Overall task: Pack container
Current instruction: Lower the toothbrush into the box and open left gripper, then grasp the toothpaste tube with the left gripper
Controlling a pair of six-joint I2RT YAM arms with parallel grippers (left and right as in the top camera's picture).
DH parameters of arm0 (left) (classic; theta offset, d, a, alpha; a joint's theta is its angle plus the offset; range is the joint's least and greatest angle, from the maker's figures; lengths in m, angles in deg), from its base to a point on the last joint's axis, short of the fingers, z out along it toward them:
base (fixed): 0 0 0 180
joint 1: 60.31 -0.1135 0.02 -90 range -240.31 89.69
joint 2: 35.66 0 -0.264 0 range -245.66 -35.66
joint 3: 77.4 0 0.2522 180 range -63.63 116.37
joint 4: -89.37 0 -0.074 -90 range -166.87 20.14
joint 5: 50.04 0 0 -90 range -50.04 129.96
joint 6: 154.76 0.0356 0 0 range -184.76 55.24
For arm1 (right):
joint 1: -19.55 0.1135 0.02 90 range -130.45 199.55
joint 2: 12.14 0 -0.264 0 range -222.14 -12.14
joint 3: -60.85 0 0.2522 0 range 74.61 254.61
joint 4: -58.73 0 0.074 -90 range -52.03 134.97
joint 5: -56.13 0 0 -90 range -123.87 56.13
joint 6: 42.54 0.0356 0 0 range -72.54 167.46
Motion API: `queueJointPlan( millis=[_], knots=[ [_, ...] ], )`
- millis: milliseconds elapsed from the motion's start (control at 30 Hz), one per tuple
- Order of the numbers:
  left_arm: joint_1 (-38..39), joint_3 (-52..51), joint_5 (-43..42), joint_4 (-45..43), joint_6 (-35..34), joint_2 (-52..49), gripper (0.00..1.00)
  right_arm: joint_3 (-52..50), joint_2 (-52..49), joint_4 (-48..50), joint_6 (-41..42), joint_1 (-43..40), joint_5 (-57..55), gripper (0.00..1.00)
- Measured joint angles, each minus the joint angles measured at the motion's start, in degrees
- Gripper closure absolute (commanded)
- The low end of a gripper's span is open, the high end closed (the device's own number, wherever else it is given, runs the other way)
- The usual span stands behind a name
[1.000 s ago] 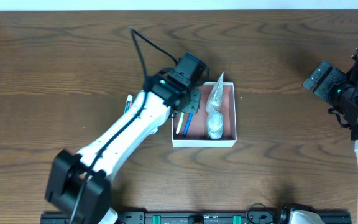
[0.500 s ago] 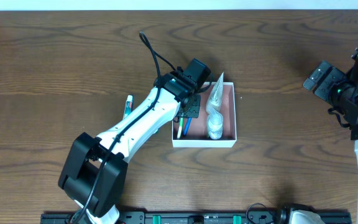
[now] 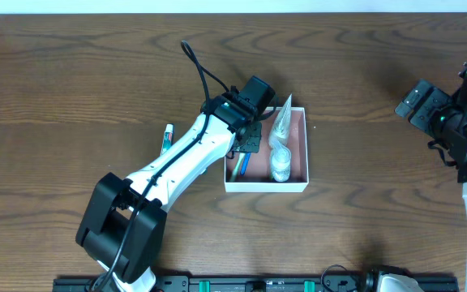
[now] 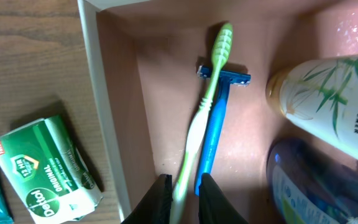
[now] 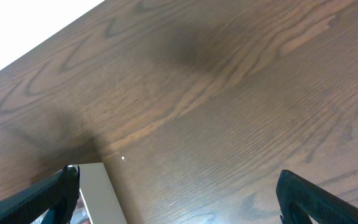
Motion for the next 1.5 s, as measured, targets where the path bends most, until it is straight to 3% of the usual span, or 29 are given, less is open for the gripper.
queueJointPlan(
  millis=[167, 300, 433, 667, 1000, 1200, 1333, 1500],
  knots=[
    [-0.3, 3.1, 0.4, 3.8, 1.6, 0.8, 0.83, 0.0, 0.0, 0.0, 0.0, 0.0, 0.0, 0.01],
    [-2.4, 5.8, 1.4, 7.2, 4.2, 5.6, 0.68, 0.0, 0.0, 0.0, 0.0, 0.0, 0.0, 0.01],
    [-8.4, 7.2, 5.5, 12.3, 5.7, 11.8, 0.4, 0.0, 0.0, 0.0, 0.0, 0.0, 0.0, 0.01],
    [-23.3, 4.7, 3.5, 14.0, 11.4, 11.0, 0.23, 0.0, 0.0, 0.0, 0.0, 0.0, 0.0, 0.01],
    [-30.9, 0.3, -2.8, 11.8, 21.4, -2.8, 0.25, 0.0, 0.0, 0.0, 0.0, 0.0, 0.0, 0.01],
    [-30.9, 0.3, -2.9, 10.4, 23.1, -7.7, 0.31, 0.0, 0.0, 0.0, 0.0, 0.0, 0.0, 0.01],
    [-30.9, 0.3, -2.9, 9.6, 23.8, -10.5, 0.41, 0.0, 0.0, 0.0, 0.0, 0.0, 0.0, 0.01],
    [-30.9, 0.3, -2.9, 8.3, 24.0, -13.0, 0.43, 0.0, 0.0, 0.0, 0.0, 0.0, 0.0, 0.01]
  ],
)
